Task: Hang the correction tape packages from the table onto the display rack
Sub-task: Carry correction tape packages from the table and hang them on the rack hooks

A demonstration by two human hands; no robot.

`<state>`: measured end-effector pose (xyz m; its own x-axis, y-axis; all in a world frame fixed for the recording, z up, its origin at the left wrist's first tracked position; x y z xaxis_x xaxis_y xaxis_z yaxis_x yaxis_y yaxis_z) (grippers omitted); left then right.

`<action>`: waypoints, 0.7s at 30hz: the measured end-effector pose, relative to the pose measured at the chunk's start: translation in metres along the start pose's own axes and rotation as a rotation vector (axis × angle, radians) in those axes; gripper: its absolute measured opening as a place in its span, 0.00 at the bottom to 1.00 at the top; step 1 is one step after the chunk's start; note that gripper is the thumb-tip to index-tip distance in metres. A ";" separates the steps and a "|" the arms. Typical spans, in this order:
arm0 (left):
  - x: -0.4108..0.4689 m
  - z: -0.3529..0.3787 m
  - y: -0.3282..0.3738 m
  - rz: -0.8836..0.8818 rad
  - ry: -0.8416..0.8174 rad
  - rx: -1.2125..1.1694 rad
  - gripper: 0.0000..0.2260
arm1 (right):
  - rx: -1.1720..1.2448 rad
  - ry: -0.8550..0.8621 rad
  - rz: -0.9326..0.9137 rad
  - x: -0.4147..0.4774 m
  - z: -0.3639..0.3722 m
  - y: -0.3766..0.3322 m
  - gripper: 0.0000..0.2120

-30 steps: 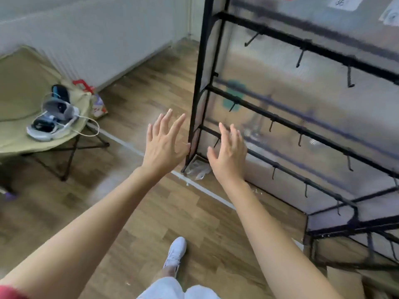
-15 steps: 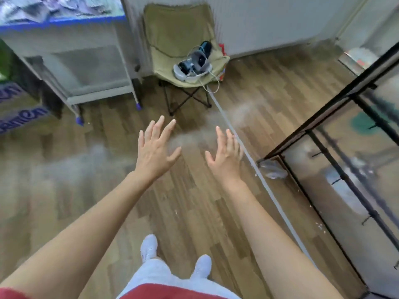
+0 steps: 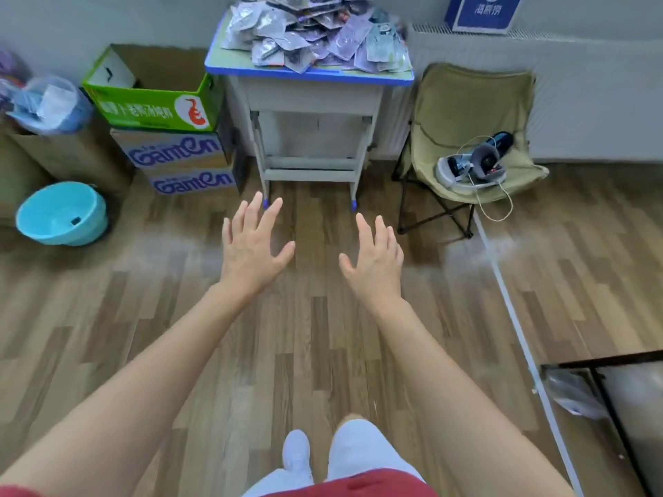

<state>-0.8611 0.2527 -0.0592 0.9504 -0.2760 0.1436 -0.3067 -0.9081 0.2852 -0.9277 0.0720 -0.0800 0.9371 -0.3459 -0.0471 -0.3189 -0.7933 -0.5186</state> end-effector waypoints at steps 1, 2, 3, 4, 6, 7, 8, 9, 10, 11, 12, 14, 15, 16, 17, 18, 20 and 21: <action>0.013 -0.004 -0.008 -0.005 0.011 -0.009 0.30 | -0.002 0.002 -0.015 0.014 0.003 -0.010 0.33; 0.026 -0.007 -0.014 -0.008 0.021 -0.017 0.30 | -0.008 0.005 -0.029 0.029 0.005 -0.019 0.33; 0.040 -0.008 -0.020 -0.010 0.030 -0.022 0.30 | -0.014 0.008 -0.040 0.045 0.006 -0.027 0.32; 0.054 -0.009 -0.026 -0.012 0.036 -0.024 0.30 | -0.017 0.012 -0.047 0.061 0.008 -0.034 0.32; 0.085 -0.007 -0.036 -0.019 0.042 -0.029 0.30 | -0.013 0.016 -0.059 0.095 0.012 -0.046 0.32; 0.103 -0.005 -0.040 -0.023 0.044 -0.029 0.30 | -0.007 0.018 -0.065 0.114 0.013 -0.051 0.32; 0.124 -0.004 -0.044 -0.026 0.051 -0.024 0.30 | -0.003 0.023 -0.072 0.135 0.014 -0.056 0.32; 0.146 -0.003 -0.047 -0.027 0.062 -0.014 0.30 | -0.002 0.030 -0.080 0.157 0.014 -0.061 0.32; 0.169 -0.003 -0.050 -0.031 0.069 -0.004 0.30 | -0.004 0.035 -0.085 0.180 0.013 -0.065 0.32; 0.192 -0.002 -0.052 -0.037 0.071 0.002 0.30 | -0.007 0.037 -0.089 0.204 0.010 -0.069 0.32; 0.215 -0.003 -0.053 -0.042 0.069 0.003 0.30 | -0.009 0.039 -0.089 0.227 0.007 -0.074 0.32; 0.261 -0.004 -0.054 -0.040 0.071 -0.001 0.30 | -0.005 0.045 -0.094 0.274 0.000 -0.082 0.32; 0.279 -0.005 -0.054 -0.039 0.078 -0.009 0.30 | -0.007 0.043 -0.104 0.293 -0.003 -0.086 0.32; 0.298 -0.006 -0.054 -0.039 0.090 -0.015 0.30 | -0.012 0.042 -0.116 0.313 -0.007 -0.092 0.32; 0.320 -0.006 -0.055 -0.040 0.098 -0.019 0.30 | -0.011 0.043 -0.123 0.336 -0.010 -0.097 0.32; 0.339 -0.006 -0.057 -0.043 0.099 -0.021 0.30 | -0.007 0.046 -0.123 0.358 -0.012 -0.102 0.32; 0.376 -0.002 -0.062 -0.049 0.094 -0.019 0.31 | 0.000 0.047 -0.134 0.395 -0.015 -0.111 0.32; 0.395 0.002 -0.065 -0.051 0.090 -0.015 0.31 | 0.000 0.044 -0.141 0.414 -0.014 -0.115 0.33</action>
<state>-0.4653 0.2026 -0.0229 0.9565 -0.1996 0.2129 -0.2596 -0.9153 0.3080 -0.5048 0.0133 -0.0279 0.9655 -0.2525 0.0634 -0.1845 -0.8355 -0.5175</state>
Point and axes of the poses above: each hand's wrist, its own x-axis towards the middle knuckle, its own z-axis out of the palm, y = z × x, the point moved 7 cm from there along x, towards the middle knuckle, and after that the axes turned 6 degrees about x, right-handed, at the moved point
